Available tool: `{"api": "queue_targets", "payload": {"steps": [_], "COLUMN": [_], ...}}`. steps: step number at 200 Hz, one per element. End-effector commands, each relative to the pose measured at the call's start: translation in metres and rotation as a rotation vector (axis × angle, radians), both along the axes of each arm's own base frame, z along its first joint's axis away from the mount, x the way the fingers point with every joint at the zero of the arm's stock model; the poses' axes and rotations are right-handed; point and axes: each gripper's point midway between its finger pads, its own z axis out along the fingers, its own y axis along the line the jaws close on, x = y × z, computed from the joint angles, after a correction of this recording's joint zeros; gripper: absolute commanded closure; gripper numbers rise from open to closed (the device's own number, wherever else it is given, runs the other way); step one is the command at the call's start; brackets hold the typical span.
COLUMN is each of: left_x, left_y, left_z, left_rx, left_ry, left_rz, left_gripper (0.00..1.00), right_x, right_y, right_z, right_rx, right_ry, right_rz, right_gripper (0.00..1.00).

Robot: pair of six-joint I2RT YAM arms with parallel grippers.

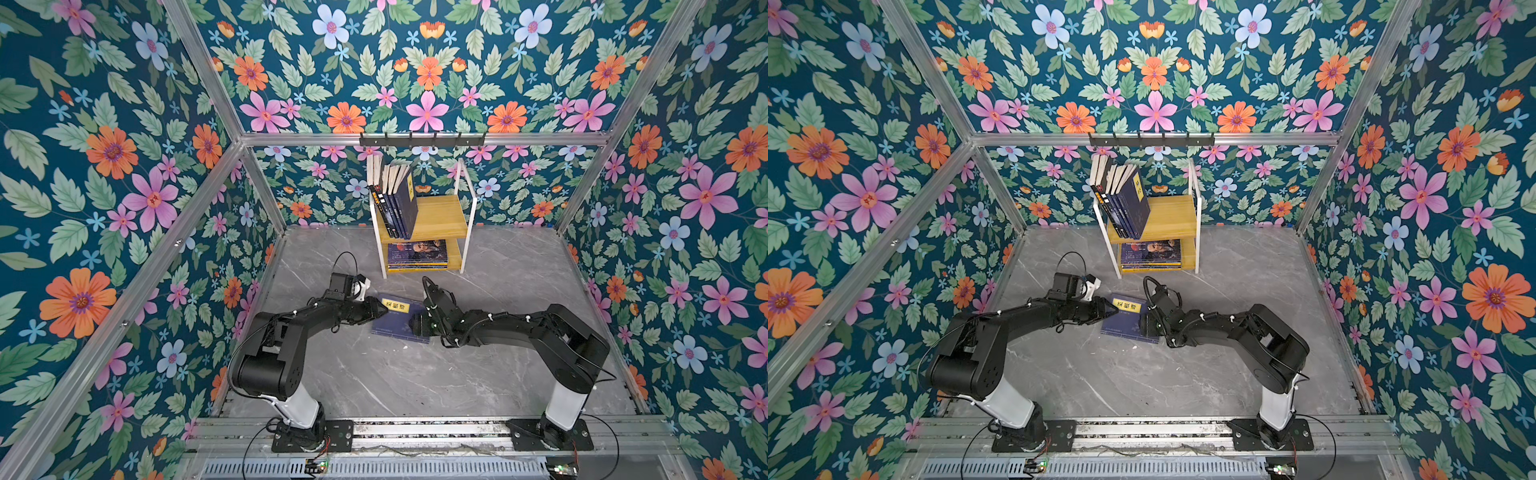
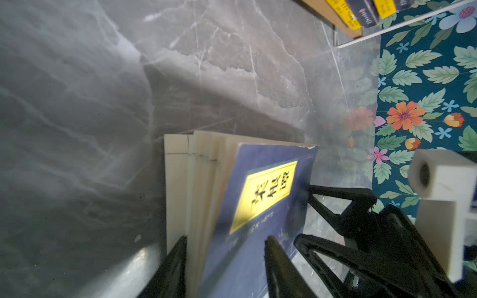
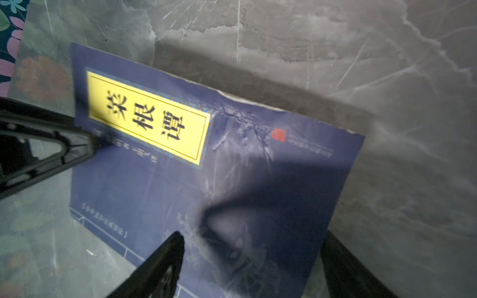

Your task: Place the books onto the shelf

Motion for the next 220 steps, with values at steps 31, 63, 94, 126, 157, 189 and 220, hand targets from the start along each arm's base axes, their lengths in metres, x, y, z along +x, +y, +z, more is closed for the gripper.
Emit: {"api": "queue_targets", "payload": {"steps": [31,63,94,126,157,189,220], "left_x": [-0.002,0.000,-0.001,0.001,0.002,0.002,0.003], "left_y": [-0.006,-0.004,-0.006,-0.005,-0.005,-0.006,-0.003], "left_z": [0.018,0.023,0.023,0.027,0.028,0.028,0.030], "left_rx": [-0.041,-0.028,-0.037,-0.031,-0.024,-0.040,-0.019], "left_ry": [-0.006,-0.023,-0.025,-0.036,-0.030,-0.029,-0.032], "left_rz": [-0.012,-0.012,-0.017,-0.015,-0.014,-0.016,-0.014], "left_gripper": [0.68,0.79,0.93,1.00,1.00,1.00,1.00], "right_x": [-0.003,-0.002,-0.003,-0.007,-0.011,-0.013,-0.016], "right_y": [0.002,-0.001,-0.004,-0.012,-0.029,-0.042,-0.050], "right_z": [-0.002,-0.001,-0.004,0.002,0.009,0.030,0.060], "right_rx": [-0.007,-0.018,-0.036,-0.019,-0.073,-0.080,-0.147], "right_ry": [0.031,0.039,0.038,-0.001,-0.059,-0.184,-0.344], "right_rz": [0.040,0.044,0.056,0.050,0.063,0.088,0.175], "right_gripper": [0.18,0.18,0.18,0.18,0.16,0.15,0.15]}}
